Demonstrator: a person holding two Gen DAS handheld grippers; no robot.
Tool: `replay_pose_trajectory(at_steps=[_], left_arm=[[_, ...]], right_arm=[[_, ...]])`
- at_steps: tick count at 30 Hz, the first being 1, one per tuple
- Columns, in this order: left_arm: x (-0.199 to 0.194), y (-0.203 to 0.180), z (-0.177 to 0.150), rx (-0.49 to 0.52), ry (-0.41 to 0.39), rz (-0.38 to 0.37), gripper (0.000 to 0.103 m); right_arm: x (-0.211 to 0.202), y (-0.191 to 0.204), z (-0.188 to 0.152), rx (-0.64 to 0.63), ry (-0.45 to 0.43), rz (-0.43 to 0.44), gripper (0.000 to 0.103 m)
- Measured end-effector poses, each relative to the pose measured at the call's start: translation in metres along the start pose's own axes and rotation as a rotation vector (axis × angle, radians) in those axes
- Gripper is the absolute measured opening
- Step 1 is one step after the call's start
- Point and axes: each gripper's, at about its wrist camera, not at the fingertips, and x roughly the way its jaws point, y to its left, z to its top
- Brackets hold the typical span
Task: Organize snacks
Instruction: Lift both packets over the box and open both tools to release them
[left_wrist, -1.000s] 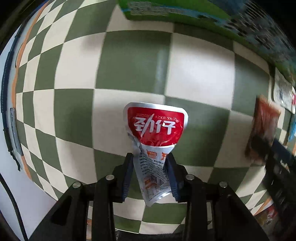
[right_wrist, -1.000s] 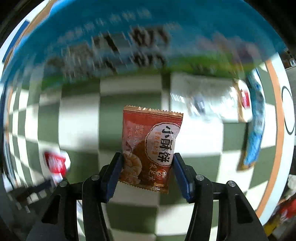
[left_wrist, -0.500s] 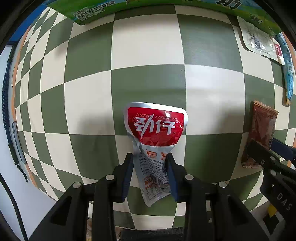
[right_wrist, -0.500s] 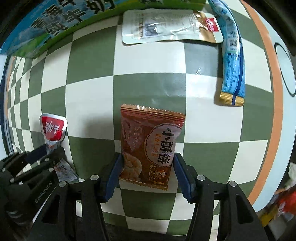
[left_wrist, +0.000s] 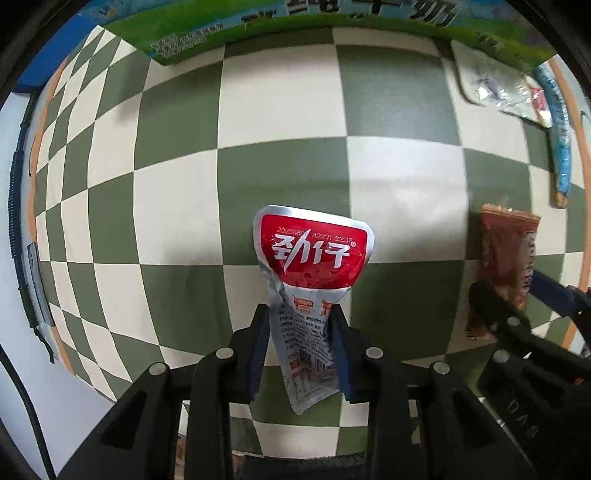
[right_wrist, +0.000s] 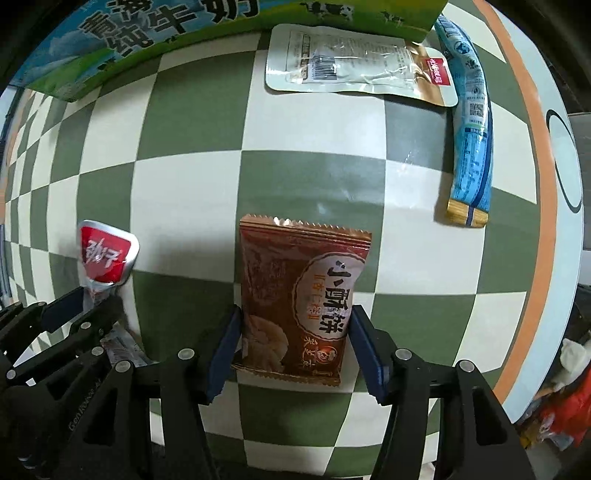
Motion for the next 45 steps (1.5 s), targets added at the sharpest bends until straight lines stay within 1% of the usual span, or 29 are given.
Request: replay_pose_trajectory(at_steps=[2, 6, 10, 12, 14, 15, 19, 20, 22, 24, 25, 26, 29, 33, 36, 38, 41, 45], left_arm=[[-0.003, 0.001, -0.004, 0.002, -0.014, -0.008, 0.029], [-0.029, 0.004, -0.006, 0.007, -0.047, -0.036, 0.028], [-0.067, 0.01, -0.003, 0.006, -0.09, -0.071, 0.028], [-0.087, 0.013, -0.002, 0.007, -0.117, -0.095, 0.028], [-0.102, 0.017, -0.001, 0.009, -0.141, -0.115, 0.028], [-0.112, 0.017, 0.0, 0.009, -0.156, -0.128, 0.028], [-0.143, 0.015, 0.022, 0.026, -0.213, -0.178, 0.028], [-0.149, 0.016, 0.028, 0.027, -0.223, -0.191, 0.028], [-0.166, 0.017, 0.048, 0.035, -0.24, -0.214, 0.028], [-0.175, 0.017, 0.07, 0.046, -0.245, -0.226, 0.028], [-0.176, 0.018, 0.081, 0.05, -0.244, -0.229, 0.028], [-0.175, 0.02, 0.091, 0.054, -0.24, -0.238, 0.028], [-0.171, 0.023, 0.129, 0.044, -0.194, -0.265, 0.028], [-0.156, 0.02, 0.178, 0.036, -0.1, -0.303, 0.028], [-0.143, 0.015, 0.204, 0.032, -0.044, -0.317, 0.028], [-0.134, 0.012, 0.221, 0.031, -0.009, -0.32, 0.028], [-0.121, 0.004, 0.241, 0.039, 0.045, -0.321, 0.028], [-0.108, -0.005, 0.258, 0.056, 0.087, -0.302, 0.028]], right_arm=[[-0.006, -0.005, -0.006, -0.008, -0.015, 0.013, 0.062], [-0.031, -0.001, -0.019, -0.027, -0.058, 0.033, 0.062], [-0.058, -0.008, -0.027, -0.033, -0.102, 0.07, 0.062], [-0.073, -0.018, -0.031, -0.024, -0.121, 0.101, 0.062], [-0.088, -0.042, -0.034, -0.021, -0.141, 0.128, 0.062], [-0.096, -0.045, -0.035, -0.017, -0.15, 0.139, 0.062], [-0.149, -0.053, -0.021, 0.004, -0.207, 0.208, 0.062], [-0.156, -0.051, -0.022, 0.01, -0.219, 0.22, 0.062], [-0.174, -0.059, -0.007, 0.026, -0.253, 0.255, 0.062], [-0.192, -0.063, 0.01, 0.04, -0.29, 0.278, 0.062], [-0.195, -0.062, 0.021, 0.046, -0.305, 0.281, 0.062], [-0.201, -0.064, 0.033, 0.052, -0.323, 0.284, 0.062], [-0.213, -0.073, 0.063, 0.07, -0.357, 0.29, 0.062], [-0.213, -0.079, 0.102, 0.082, -0.36, 0.291, 0.062], [-0.206, -0.081, 0.132, 0.085, -0.332, 0.269, 0.062], [-0.194, -0.082, 0.152, 0.084, -0.298, 0.248, 0.062], [-0.176, -0.086, 0.171, 0.091, -0.255, 0.229, 0.062], [-0.154, -0.09, 0.19, 0.093, -0.205, 0.214, 0.062]])
